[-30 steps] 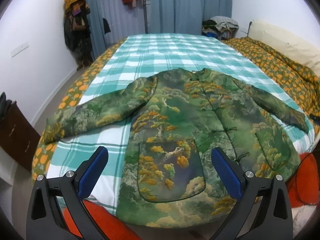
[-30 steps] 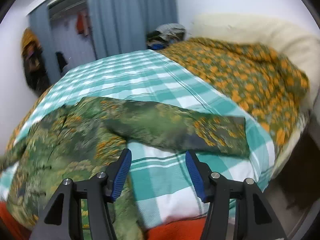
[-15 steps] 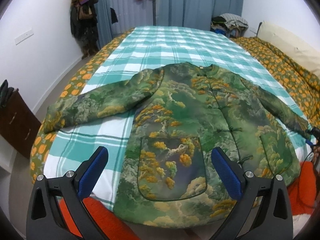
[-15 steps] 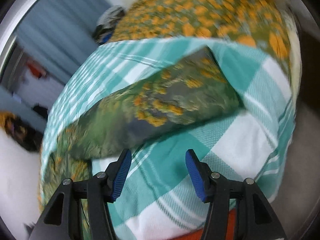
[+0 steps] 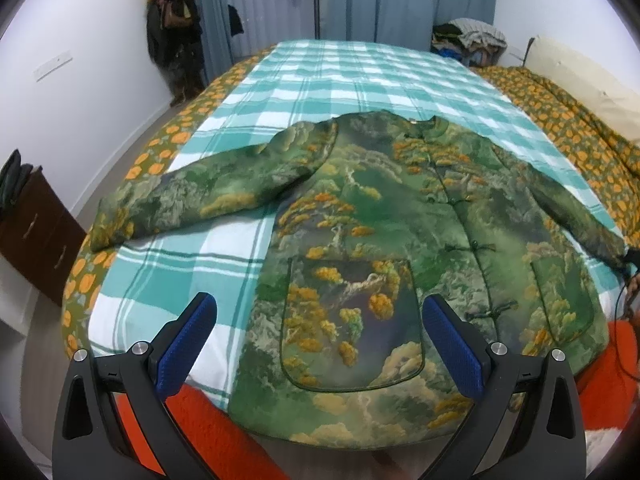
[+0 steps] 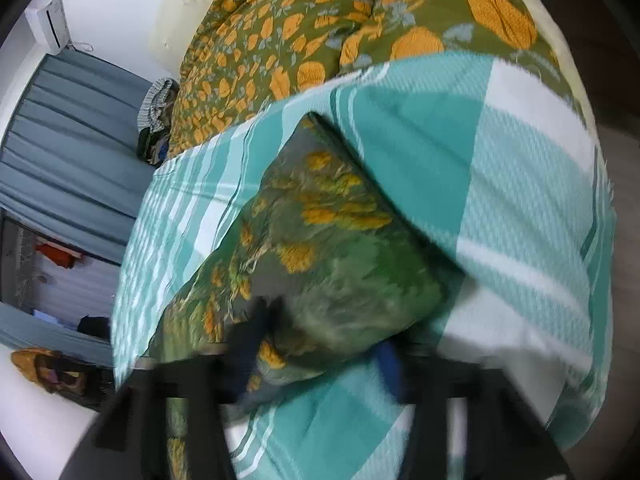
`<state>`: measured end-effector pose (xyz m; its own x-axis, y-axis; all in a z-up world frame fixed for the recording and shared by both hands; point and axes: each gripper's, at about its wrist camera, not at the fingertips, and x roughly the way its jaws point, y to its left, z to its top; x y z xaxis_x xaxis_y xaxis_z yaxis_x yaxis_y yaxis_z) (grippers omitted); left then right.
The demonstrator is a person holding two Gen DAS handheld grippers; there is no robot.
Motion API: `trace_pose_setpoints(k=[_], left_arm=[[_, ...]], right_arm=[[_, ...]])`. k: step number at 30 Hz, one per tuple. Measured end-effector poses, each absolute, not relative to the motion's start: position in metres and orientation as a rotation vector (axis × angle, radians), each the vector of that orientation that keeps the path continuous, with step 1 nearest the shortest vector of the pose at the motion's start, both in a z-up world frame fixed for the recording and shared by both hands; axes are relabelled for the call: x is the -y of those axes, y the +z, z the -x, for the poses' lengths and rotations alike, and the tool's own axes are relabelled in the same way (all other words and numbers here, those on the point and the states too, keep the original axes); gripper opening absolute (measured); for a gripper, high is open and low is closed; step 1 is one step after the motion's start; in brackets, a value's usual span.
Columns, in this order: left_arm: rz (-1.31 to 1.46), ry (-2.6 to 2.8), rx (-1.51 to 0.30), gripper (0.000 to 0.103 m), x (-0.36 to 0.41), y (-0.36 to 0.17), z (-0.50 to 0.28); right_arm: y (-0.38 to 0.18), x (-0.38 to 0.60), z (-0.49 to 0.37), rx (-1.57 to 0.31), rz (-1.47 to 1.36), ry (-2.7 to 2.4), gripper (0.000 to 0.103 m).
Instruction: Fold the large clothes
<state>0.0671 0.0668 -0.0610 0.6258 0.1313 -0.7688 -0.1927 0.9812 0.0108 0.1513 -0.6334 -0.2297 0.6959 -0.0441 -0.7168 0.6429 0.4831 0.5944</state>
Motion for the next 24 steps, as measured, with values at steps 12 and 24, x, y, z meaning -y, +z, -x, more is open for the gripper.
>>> trace_pose_setpoints(k=[12,24], left_arm=[[0.092,0.151,-0.905,0.102,-0.054,-0.077,-0.086],[0.067,0.109,-0.937,0.102,-0.042,-0.092,-0.088]], right_arm=[[-0.044,0.392,-0.169,-0.502,-0.097,0.044,0.010],[-0.148,0.196,-0.167,-0.741,0.180,0.382,0.012]])
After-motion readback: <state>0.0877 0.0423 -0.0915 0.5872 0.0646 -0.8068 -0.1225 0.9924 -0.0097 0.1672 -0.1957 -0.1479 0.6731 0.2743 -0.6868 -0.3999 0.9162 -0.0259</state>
